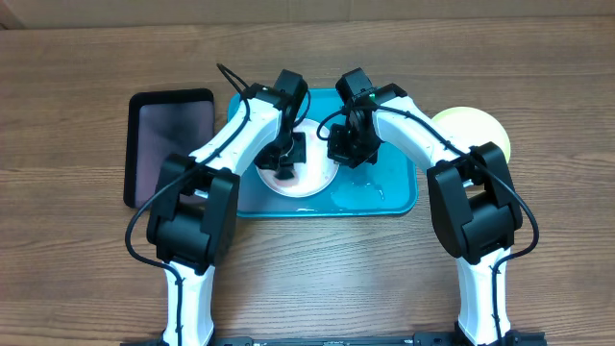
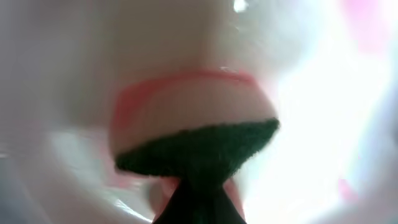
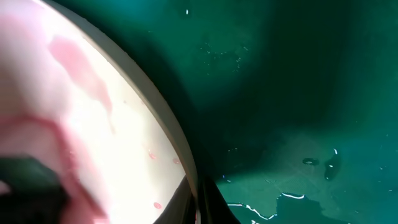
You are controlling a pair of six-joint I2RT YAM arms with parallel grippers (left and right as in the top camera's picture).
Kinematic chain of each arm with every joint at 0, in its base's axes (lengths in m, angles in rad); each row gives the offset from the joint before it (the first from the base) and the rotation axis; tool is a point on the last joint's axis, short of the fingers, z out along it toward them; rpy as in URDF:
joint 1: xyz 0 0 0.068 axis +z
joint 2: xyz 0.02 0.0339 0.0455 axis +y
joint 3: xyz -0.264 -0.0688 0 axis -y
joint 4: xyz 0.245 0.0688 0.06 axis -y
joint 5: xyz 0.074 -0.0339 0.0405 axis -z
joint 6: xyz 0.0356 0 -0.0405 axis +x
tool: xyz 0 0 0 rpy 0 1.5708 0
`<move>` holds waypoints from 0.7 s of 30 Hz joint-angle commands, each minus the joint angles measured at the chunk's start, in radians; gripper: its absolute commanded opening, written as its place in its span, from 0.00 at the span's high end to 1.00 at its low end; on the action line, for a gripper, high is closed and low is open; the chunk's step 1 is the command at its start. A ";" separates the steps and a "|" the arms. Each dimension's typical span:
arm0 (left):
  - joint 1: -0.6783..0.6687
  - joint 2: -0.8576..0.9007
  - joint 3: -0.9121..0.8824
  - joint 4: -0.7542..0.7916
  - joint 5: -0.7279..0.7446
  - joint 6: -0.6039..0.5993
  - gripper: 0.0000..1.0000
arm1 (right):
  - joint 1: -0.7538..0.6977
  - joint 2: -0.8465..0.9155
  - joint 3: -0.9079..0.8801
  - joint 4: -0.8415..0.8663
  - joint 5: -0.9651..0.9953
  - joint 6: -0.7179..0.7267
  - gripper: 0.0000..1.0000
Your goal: Clean dirty plates on tray and stack at the side
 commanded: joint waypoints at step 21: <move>0.183 0.019 0.239 -0.148 -0.104 -0.072 0.96 | -0.084 -0.225 -0.013 -0.147 0.295 -0.083 0.96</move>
